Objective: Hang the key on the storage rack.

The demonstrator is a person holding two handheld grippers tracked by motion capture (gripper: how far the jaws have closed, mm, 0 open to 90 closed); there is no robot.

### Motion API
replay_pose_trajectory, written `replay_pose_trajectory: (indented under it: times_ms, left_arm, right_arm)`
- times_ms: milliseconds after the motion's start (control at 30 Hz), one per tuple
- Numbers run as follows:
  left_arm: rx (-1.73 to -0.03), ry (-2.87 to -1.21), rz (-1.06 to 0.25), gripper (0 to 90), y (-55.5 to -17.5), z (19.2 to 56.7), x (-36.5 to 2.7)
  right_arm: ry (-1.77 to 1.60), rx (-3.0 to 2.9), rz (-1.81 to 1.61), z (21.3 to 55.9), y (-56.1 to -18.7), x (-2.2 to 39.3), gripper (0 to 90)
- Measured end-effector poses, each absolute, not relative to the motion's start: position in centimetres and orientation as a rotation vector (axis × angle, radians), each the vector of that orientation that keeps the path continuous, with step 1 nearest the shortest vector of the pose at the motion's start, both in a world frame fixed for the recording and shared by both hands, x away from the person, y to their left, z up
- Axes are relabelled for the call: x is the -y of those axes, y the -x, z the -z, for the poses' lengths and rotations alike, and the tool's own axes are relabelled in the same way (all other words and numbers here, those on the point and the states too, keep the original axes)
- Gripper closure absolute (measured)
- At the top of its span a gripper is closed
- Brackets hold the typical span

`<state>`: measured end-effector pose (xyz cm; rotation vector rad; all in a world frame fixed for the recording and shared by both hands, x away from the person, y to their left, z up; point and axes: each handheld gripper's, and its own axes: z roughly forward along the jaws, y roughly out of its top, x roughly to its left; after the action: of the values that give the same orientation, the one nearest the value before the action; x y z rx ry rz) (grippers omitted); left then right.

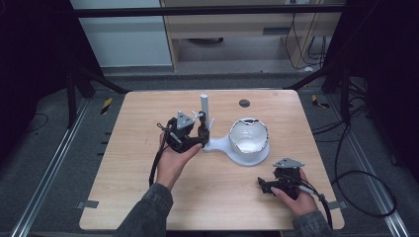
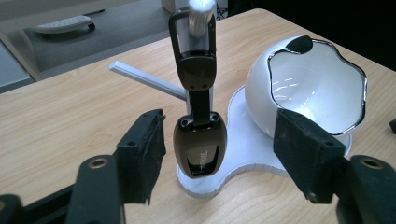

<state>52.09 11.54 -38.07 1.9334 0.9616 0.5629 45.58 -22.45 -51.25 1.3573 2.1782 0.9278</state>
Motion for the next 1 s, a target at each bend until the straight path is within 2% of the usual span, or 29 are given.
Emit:
replay_pose_trajectory:
  times_ms: [167,367,667,1000]
  left_arm:
    - [-0.964,-1.950,-0.539,23.3,-51.6,38.1,-11.9]
    - [-0.981,-1.975,-0.512,16.6,-50.8,38.5,-12.3]
    - [-0.978,-2.048,-0.507,12.8,-49.4,39.3,-13.7]
    - [-1.031,-2.077,-0.505,10.4,-48.3,41.3,-17.2]
  right_arm:
    - [-1.359,-2.177,-0.929,51.2,-45.6,22.4,0.4]
    - [-1.360,-2.176,-0.927,51.3,-45.6,22.4,0.4]
    - [-1.361,-2.175,-0.928,51.3,-45.6,22.4,0.5]
    - [-1.361,-2.175,-0.928,51.2,-45.6,22.4,0.5]
